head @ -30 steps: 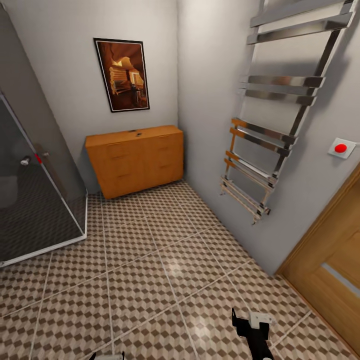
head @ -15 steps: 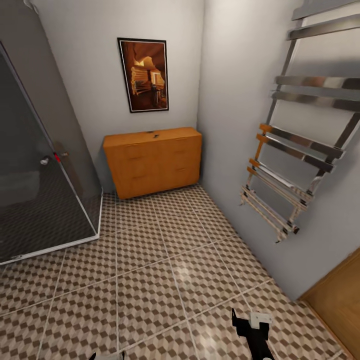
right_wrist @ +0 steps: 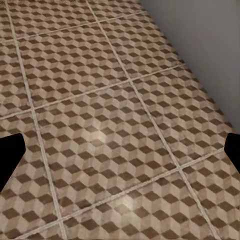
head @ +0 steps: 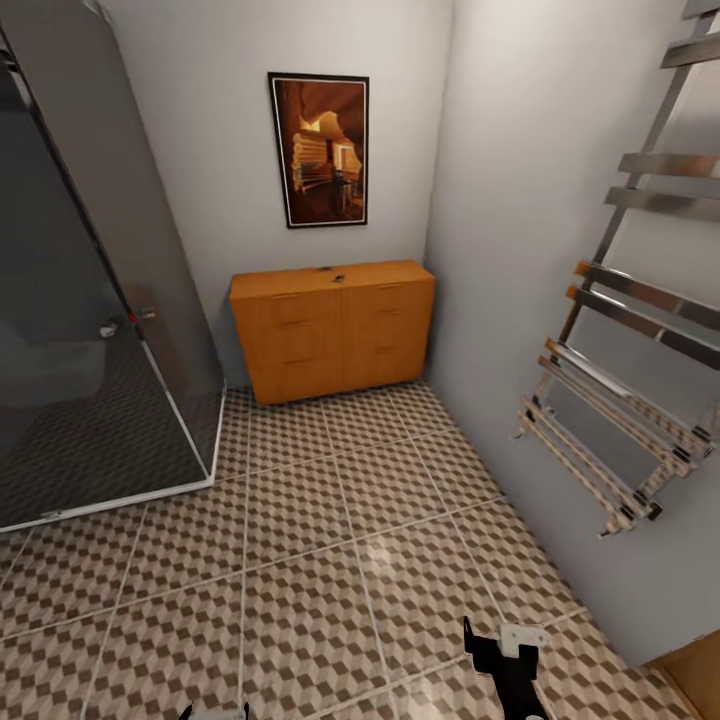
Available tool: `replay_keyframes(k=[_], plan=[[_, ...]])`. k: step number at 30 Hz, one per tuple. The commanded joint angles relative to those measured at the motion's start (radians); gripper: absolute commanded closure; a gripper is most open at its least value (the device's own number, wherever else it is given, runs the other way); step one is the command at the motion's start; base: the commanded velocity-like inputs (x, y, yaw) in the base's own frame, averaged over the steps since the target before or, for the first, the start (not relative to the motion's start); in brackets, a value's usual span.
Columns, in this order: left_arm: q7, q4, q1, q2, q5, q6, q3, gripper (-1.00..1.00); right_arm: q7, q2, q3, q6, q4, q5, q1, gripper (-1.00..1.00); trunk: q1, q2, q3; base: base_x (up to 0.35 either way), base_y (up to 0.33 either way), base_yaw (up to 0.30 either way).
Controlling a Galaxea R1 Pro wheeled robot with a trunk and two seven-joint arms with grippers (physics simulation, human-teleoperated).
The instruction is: Take the four mousetraps from the cabinet in the bathroom and place them on the bathroom floor. Make sure all four end up on the same floor surface, and ensure that at least two of them are either under or directly next to the same bathroom sink.
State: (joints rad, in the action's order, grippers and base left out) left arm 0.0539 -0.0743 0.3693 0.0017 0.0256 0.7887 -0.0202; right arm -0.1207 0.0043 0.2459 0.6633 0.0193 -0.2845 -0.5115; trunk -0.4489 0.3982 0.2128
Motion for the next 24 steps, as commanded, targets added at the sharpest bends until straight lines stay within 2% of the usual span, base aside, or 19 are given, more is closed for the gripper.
replay_keyframes(k=[1,10,24], plan=[[0.002,-0.004,0.002,0.000,0.002,0.006,-0.003,-1.00,-0.005,0.000,0.009,0.002,-0.001,-0.005,-0.001,-1.00,-0.001,0.002,0.002,0.326,0.000,0.026],[0.002,-0.004,0.002,0.000,0.002,0.006,-0.003,-1.00,-0.005,0.000,0.009,0.003,-0.001,-0.005,-0.001,-1.00,-0.001,0.002,-0.001,0.326,0.000,0.008],[0.002,-0.004,0.002,0.000,0.002,0.006,-0.003,-1.00,-0.005,0.000,0.009,0.003,-0.001,-0.005,-0.001,-1.00,-0.001,0.002,-0.021,0.326,0.000,0.000]])
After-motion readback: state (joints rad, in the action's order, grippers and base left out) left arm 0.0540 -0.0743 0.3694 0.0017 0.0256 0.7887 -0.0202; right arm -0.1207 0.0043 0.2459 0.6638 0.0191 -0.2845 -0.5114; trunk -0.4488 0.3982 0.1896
